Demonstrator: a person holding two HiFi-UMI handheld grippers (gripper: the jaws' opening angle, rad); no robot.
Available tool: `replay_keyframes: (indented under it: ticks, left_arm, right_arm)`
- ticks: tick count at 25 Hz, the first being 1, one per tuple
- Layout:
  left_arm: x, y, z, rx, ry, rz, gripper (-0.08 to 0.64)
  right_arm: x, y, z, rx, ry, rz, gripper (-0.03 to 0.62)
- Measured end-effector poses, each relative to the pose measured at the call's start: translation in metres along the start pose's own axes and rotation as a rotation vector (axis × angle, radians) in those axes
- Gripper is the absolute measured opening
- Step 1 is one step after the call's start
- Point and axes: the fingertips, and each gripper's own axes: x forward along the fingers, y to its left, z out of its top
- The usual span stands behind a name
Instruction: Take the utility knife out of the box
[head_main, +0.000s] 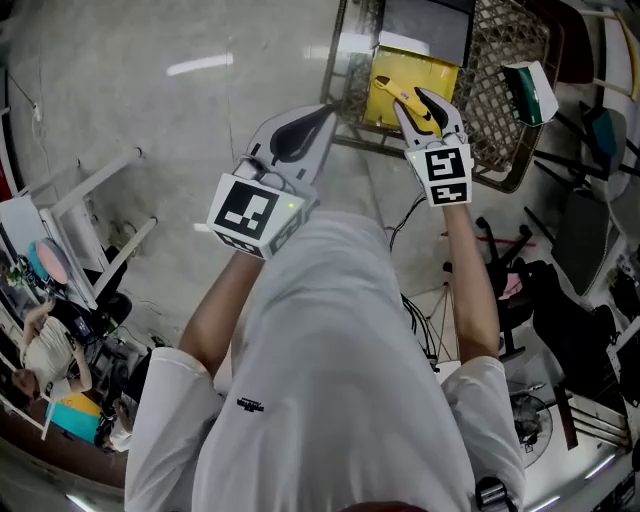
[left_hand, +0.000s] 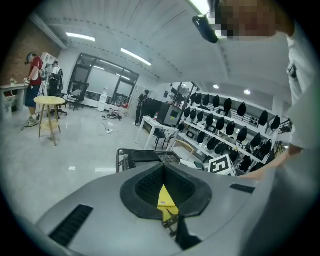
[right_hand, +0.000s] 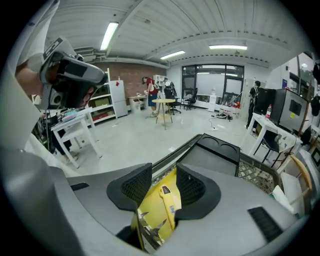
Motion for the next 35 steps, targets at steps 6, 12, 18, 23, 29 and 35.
replay_keyframes:
  ticks: [6, 12, 18, 23, 29, 35]
  left_arm:
    - [0.017, 0.01, -0.015, -0.029, 0.025, 0.004, 0.002]
    - [0.027, 0.019, -0.029, -0.043, 0.033, 0.006, 0.002]
    - [0.035, 0.024, -0.042, -0.06, 0.049, 0.006, 0.002]
    - [0.043, 0.027, -0.05, -0.073, 0.058, 0.004, 0.002]
    - [0.047, 0.033, -0.059, -0.084, 0.074, 0.007, 0.002]
    - [0.049, 0.033, -0.065, -0.085, 0.096, 0.009, 0.002]
  right_arm:
    - [0.037, 0.0, -0.025, -0.11, 0.094, 0.065, 0.143]
    - [0.06, 0.0, -0.063, -0.238, 0.241, 0.113, 0.152]
    - [0.075, -0.006, -0.099, -0.232, 0.36, 0.143, 0.152]
    - [0.087, -0.009, -0.127, -0.246, 0.456, 0.17, 0.152]
    - [0.095, -0.011, -0.151, -0.281, 0.545, 0.184, 0.152]
    - [0.098, -0.014, -0.169, -0.271, 0.607, 0.184, 0.149]
